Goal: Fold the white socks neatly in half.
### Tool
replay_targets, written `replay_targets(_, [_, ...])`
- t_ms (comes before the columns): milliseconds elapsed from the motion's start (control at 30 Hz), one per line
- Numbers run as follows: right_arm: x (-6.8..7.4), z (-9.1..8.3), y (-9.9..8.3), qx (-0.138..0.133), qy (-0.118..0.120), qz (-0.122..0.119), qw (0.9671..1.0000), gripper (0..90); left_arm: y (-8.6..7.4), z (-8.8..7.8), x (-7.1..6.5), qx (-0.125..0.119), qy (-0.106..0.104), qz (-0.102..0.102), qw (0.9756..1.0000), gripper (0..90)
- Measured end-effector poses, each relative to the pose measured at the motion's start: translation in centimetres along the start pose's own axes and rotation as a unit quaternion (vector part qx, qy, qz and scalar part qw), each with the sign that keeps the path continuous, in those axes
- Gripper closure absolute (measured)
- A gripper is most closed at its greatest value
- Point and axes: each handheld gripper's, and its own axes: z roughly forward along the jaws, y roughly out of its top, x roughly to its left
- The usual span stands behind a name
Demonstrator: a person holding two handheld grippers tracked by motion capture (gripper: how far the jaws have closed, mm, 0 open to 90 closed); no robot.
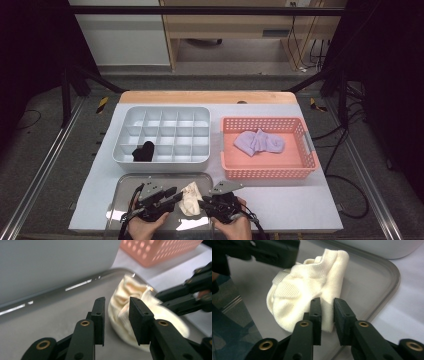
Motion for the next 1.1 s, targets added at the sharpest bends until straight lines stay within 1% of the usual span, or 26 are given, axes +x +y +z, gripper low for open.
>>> replay_targets(33, [0.0,0.0,0.0,0.0,0.0,0.0,1.0,78.5,0.0,0.0,0.0,0.0,0.0,0.0,1.0,66.6])
replay_targets(67, [0.0,-0.1,0.1,0.001,0.002,0.004,1.0,81.6,0.4,-0.5,-0.3,-0.016,-0.012,-0.001,0.9998,67.5])
replay_targets(167, [0.1,-0.2,0.3,0.004,0.0,0.01,0.9999,83.2,0.8,-0.9,-1.1,-0.022,-0.028,0.006,0.9993,69.6])
replay_targets(200, [0.2,-0.3,0.3,0.004,-0.004,0.009,0.9999,83.3,0.8,-0.7,-1.4,-0.018,-0.034,0.01,0.9992,70.0])
replay_targets(233, [0.2,-0.3,0.3,0.004,-0.004,0.009,0.9999,83.3,0.8,-0.7,-1.4,-0.018,-0.034,0.01,0.9992,70.3])
replay_targets(267, [0.3,-0.3,0.4,0.004,-0.004,0.012,0.9999,83.4,0.8,-0.5,-1.7,-0.014,-0.039,0.012,0.9991,70.3])
replay_targets(333, [0.5,-0.3,0.5,0.006,-0.01,0.011,0.9999,83.4,0.6,0.2,-2.3,-0.001,-0.045,0.018,0.9988,71.9])
replay_targets(367, [0.5,-0.3,0.5,0.006,-0.01,0.011,0.9999,83.4,0.5,0.7,-2.5,0.007,-0.046,0.021,0.9987,71.9])
replay_targets(400, [0.6,-0.3,0.5,0.006,-0.007,0.011,0.9999,83.4,0.2,1.4,-2.5,0.024,-0.037,0.025,0.9987,73.1])
replay_targets(433, [0.6,-0.3,0.5,0.006,-0.007,0.011,0.9999,83.4,0.2,1.4,-2.5,0.024,-0.037,0.025,0.9987,73.9])
replay_targets(467, [0.6,-0.3,0.6,0.005,-0.005,0.01,0.9999,83.4,0.0,1.6,-2.4,0.028,-0.036,0.021,0.9988,75.2])
replay_targets(500, [0.5,-0.4,0.6,0.006,-0.008,0.012,0.9999,83.5,-0.1,1.8,-2.0,0.04,-0.033,0.021,0.9984,77.1])
replay_targets(533, [0.5,-0.4,0.6,0.003,-0.005,0.013,0.9999,83.6,-0.1,1.8,-1.9,0.045,-0.033,0.021,0.9982,79.4])
replay_targets(567, [0.4,-0.5,0.6,0.002,-0.005,0.015,0.9999,83.7,-0.1,1.8,-1.9,0.045,-0.033,0.021,0.9982,80.7])
replay_targets(600, [0.4,-0.6,0.7,0.0,-0.008,0.012,0.9999,83.7,-0.1,1.7,-1.8,0.054,-0.033,0.026,0.9976,82.4])
replay_targets(633, [0.4,-0.6,0.7,0.0,-0.008,0.012,0.9999,83.7,-0.1,1.7,-1.8,0.054,-0.033,0.026,0.9976,83.5])
replay_targets(667, [0.2,-0.7,0.7,-0.002,-0.013,0.012,0.9998,83.8,-0.1,1.5,-1.8,0.06,-0.033,0.029,0.9972,83.8])
replay_targets(700, [0.2,-0.7,0.7,-0.002,-0.013,0.012,0.9998,83.8,-0.1,1.5,-1.8,0.06,-0.033,0.029,0.9972,83.9])
replay_targets(733, [0.1,-0.7,0.7,0.0,-0.015,0.012,0.9998,83.7,-0.1,1.5,-1.8,0.062,-0.027,0.032,0.9972,84.3])
replay_targets(833, [0.2,-0.5,0.6,0.001,-0.017,0.01,0.9998,83.1,-0.2,1.5,-1.8,0.063,-0.024,0.034,0.9971,85.3])
replay_targets(900, [0.1,-0.8,0.6,-0.007,-0.011,0.01,0.9999,78.8,-0.2,1.6,-1.8,0.063,-0.02,0.037,0.9971,85.7])
replay_targets(933, [0.0,-0.9,0.6,-0.01,-0.013,0.011,0.9998,77.1,-0.3,1.6,-1.8,0.063,-0.018,0.037,0.9972,85.9])
replay_targets(967, [0.0,-0.9,0.6,-0.01,-0.013,0.011,0.9998,77.1,-0.3,1.6,-1.8,0.063,-0.018,0.037,0.9972,86.2])
replay_targets(1000, [-0.2,-0.9,0.6,-0.007,-0.01,0.016,0.9998,75.2,-0.3,1.7,-1.9,0.061,-0.017,0.038,0.9973,86.3])
replay_targets(1100, [-0.3,-0.5,0.4,0.001,-0.01,0.017,0.9998,74.4,-0.3,1.8,-1.9,0.062,-0.015,0.04,0.9971,86.4])
